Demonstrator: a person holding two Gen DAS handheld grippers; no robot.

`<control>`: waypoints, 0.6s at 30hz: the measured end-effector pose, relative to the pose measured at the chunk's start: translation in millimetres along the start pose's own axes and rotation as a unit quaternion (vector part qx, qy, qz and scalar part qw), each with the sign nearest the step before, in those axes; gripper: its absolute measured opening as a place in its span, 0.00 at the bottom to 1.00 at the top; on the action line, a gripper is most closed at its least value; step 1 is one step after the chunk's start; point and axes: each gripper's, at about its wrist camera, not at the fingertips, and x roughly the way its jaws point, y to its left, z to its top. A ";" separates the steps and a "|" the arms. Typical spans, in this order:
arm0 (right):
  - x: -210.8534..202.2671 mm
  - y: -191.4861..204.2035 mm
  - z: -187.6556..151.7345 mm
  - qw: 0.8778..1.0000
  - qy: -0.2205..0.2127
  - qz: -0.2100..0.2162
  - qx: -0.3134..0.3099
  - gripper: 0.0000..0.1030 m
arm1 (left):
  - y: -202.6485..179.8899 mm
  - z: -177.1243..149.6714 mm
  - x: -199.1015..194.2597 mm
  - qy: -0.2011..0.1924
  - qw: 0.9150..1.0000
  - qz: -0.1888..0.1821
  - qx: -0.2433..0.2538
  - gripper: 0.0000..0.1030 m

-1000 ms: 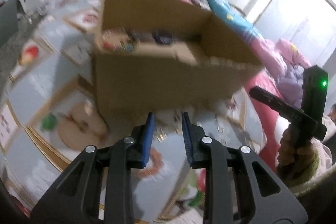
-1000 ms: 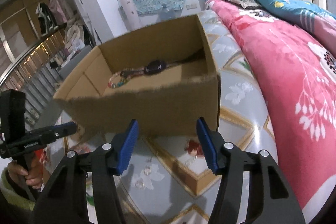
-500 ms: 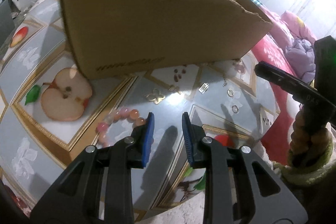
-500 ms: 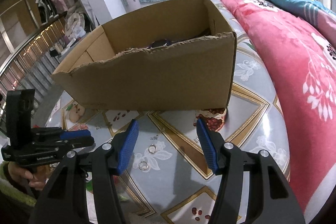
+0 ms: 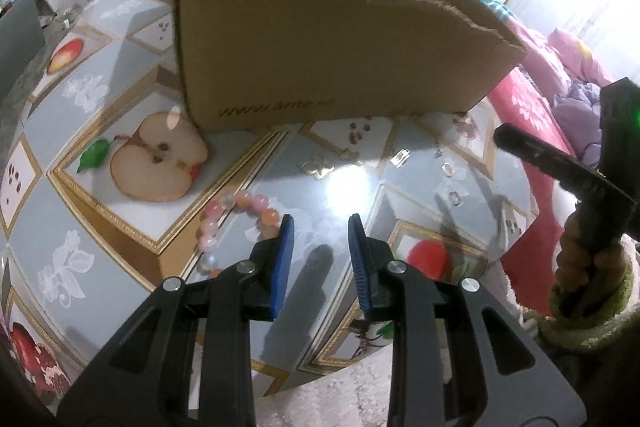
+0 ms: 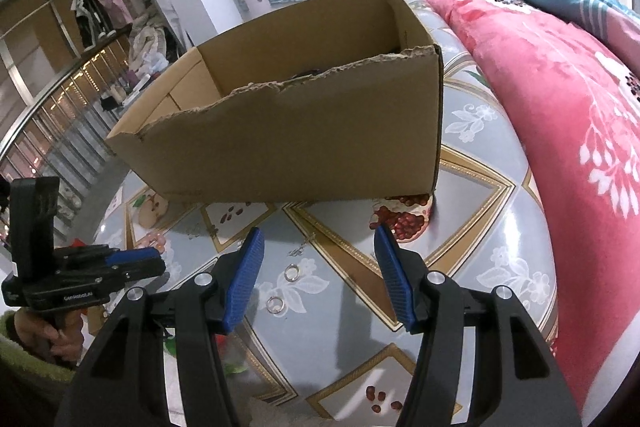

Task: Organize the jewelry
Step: 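Move the right gripper past the box toward the small gold rings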

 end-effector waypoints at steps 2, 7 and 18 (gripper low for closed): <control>-1.0 1.3 -0.8 1.000 -0.001 0.001 -0.001 0.56 | -7.5 3.8 1.7 -0.005 1.000 -0.001 0.007 0.26; -2.1 4.4 -1.7 1.000 -0.003 0.005 -0.007 0.63 | -9.6 9.5 2.6 -0.010 1.000 0.005 0.012 0.26; -1.4 8.4 -2.8 1.000 0.000 0.014 -0.020 0.64 | -18.3 20.6 11.5 -0.020 0.998 0.045 0.037 0.33</control>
